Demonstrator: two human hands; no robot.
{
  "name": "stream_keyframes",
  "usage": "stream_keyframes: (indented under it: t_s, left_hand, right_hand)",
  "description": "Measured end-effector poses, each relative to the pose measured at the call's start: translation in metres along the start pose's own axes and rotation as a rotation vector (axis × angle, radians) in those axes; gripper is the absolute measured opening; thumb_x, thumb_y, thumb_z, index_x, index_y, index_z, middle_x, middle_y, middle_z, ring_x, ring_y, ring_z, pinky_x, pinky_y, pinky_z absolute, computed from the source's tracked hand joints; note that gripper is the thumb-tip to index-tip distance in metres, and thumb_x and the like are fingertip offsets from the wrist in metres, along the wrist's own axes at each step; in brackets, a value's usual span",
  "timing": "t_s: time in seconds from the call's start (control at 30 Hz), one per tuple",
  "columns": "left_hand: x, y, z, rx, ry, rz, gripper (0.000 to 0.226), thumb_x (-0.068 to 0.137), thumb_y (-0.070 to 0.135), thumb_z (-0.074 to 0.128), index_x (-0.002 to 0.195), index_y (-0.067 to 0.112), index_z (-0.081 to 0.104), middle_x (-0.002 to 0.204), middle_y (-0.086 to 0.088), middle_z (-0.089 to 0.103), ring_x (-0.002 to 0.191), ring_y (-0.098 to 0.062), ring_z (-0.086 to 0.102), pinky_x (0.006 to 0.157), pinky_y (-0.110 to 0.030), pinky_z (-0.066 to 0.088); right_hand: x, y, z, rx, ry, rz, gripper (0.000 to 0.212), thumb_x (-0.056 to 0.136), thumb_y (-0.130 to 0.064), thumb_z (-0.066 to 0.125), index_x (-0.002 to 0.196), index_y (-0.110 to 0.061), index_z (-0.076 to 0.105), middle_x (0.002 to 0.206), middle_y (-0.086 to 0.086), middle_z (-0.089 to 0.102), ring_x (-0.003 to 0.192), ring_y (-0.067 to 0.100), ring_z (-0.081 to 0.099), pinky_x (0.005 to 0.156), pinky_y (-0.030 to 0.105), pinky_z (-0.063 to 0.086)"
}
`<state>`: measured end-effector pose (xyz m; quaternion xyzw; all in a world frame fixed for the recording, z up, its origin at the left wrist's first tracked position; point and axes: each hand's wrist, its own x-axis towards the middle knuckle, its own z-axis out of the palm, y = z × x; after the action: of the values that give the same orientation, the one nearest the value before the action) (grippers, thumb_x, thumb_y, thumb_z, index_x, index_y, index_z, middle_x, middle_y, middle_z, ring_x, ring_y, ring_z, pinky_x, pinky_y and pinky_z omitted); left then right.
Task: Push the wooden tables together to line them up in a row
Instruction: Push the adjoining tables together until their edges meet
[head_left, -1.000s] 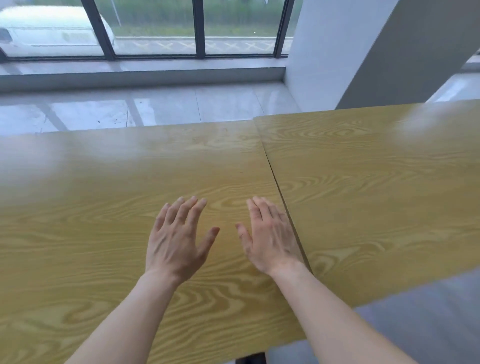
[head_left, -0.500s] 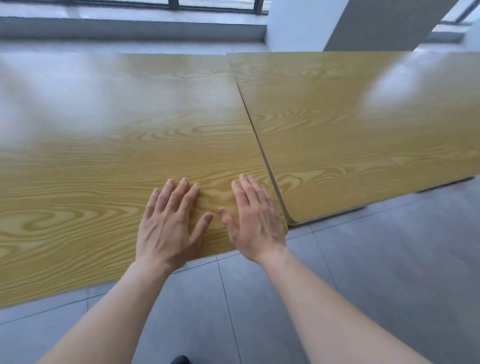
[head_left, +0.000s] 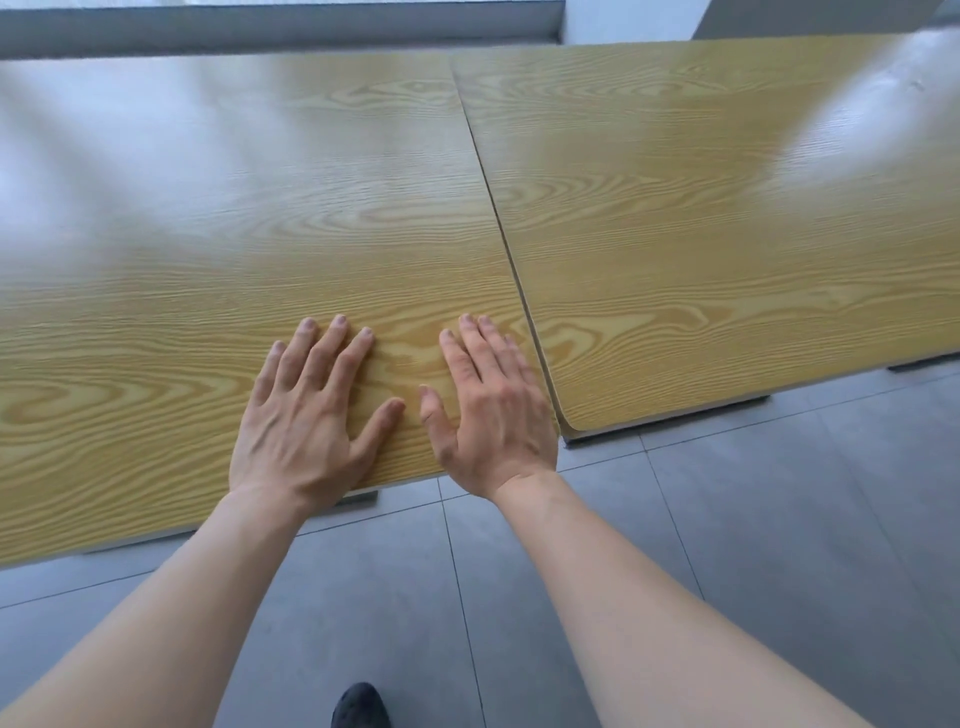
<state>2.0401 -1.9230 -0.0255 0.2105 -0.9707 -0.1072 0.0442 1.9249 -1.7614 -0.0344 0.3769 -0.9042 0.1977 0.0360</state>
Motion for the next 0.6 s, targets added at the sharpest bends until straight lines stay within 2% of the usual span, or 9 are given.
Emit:
stream_keyframes:
  t_s: [0.2, 0.47, 0.6]
  left_hand:
    - [0.002, 0.009, 0.001, 0.017, -0.010, -0.004, 0.081, 0.095, 0.072, 0.029, 0.161, 0.026, 0.026, 0.170, -0.001, 0.022, 0.159, -0.026, 0.008, 0.128, -0.048, 0.009]
    - [0.001, 0.007, -0.002, -0.001, -0.049, -0.007, 0.081, 0.095, 0.074, 0.023, 0.162, 0.029, 0.023, 0.171, 0.003, 0.018, 0.160, -0.021, 0.002, 0.128, -0.047, 0.007]
    - [-0.001, 0.008, -0.004, 0.000, -0.067, -0.002, 0.083, 0.093, 0.076, 0.027, 0.160, 0.027, 0.029, 0.169, 0.002, 0.024, 0.159, -0.023, 0.008, 0.128, -0.046, 0.008]
  right_hand:
    - [0.004, 0.012, -0.004, 0.003, -0.015, -0.023, 0.063, 0.100, -0.049, 0.038, 0.152, -0.013, 0.046, 0.163, 0.010, 0.037, 0.155, 0.024, 0.025, 0.126, 0.044, 0.019]
    - [0.002, 0.008, -0.007, -0.028, -0.076, -0.006, 0.065, 0.101, -0.050, 0.035, 0.155, -0.013, 0.040, 0.166, 0.009, 0.031, 0.156, 0.024, 0.019, 0.127, 0.044, 0.016]
    - [0.003, 0.007, -0.012, -0.006, -0.113, -0.005, 0.064, 0.102, -0.051, 0.037, 0.151, -0.011, 0.045, 0.163, 0.010, 0.036, 0.155, 0.025, 0.024, 0.125, 0.045, 0.020]
